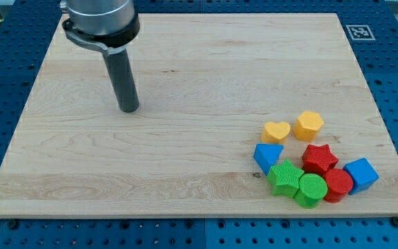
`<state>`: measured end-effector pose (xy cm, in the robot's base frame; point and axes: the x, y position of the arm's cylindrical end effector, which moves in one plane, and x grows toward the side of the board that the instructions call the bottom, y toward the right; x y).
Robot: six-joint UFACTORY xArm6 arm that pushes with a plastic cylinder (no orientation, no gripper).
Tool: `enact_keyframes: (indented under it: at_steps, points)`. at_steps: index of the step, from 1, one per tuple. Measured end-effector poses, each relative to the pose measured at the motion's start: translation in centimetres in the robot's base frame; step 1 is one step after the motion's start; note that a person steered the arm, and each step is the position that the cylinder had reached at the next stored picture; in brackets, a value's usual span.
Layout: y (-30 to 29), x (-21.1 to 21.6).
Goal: Slide your arm parallel to the left of the triangle
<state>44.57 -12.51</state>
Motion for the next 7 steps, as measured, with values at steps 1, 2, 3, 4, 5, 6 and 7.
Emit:
enact_keyframes:
  at_steps: [1, 2, 3, 4, 5, 6, 7]
  points:
    - [-2.3, 0.0]
    - [-6.0, 0.0]
    - [-6.1, 0.0]
    - [-11.0, -0.1]
    - [-11.7, -0.1]
    - [-11.7, -0.1]
    - [-11.6, -0.1]
